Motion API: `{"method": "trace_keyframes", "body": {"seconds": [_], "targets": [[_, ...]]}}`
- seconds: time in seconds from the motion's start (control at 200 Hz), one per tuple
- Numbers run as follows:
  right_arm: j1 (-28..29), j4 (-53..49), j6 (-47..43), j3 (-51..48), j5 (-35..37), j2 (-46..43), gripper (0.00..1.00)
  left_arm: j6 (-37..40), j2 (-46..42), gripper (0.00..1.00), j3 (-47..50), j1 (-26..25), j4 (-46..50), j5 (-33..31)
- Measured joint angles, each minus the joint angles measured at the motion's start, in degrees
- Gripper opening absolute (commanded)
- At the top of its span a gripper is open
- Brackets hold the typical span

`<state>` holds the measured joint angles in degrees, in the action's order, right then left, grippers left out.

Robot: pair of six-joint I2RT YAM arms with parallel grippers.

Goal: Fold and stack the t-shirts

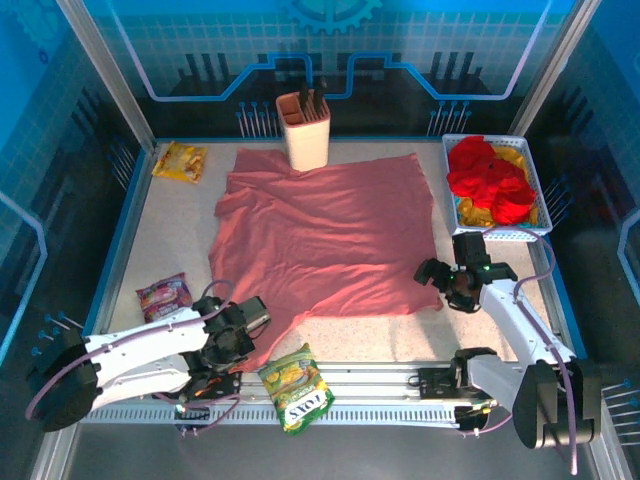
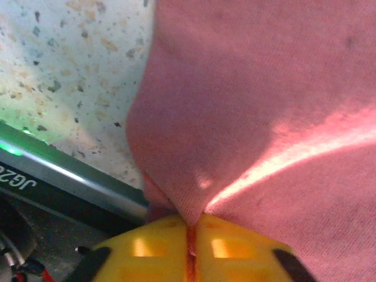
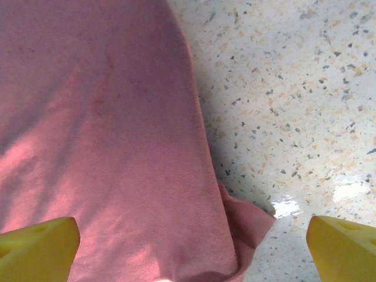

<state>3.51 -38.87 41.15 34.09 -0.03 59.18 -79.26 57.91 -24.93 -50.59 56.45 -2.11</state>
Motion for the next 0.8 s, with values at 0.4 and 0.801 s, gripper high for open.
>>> {"method": "trace_keyframes", "body": {"seconds": [0.4,0.801], "targets": [[-0.2,1.4,3.5,-4.3,-1.8,3.8,0.91,13.8,5.9,0.0,-18.4,8.6,9.5,-7.3],[-0.3,3.6,8.1,-5.9,-2.4,5.1,0.22,28.9,8.1,0.0,-23.1,16.1,7.8,-11.7]]}}
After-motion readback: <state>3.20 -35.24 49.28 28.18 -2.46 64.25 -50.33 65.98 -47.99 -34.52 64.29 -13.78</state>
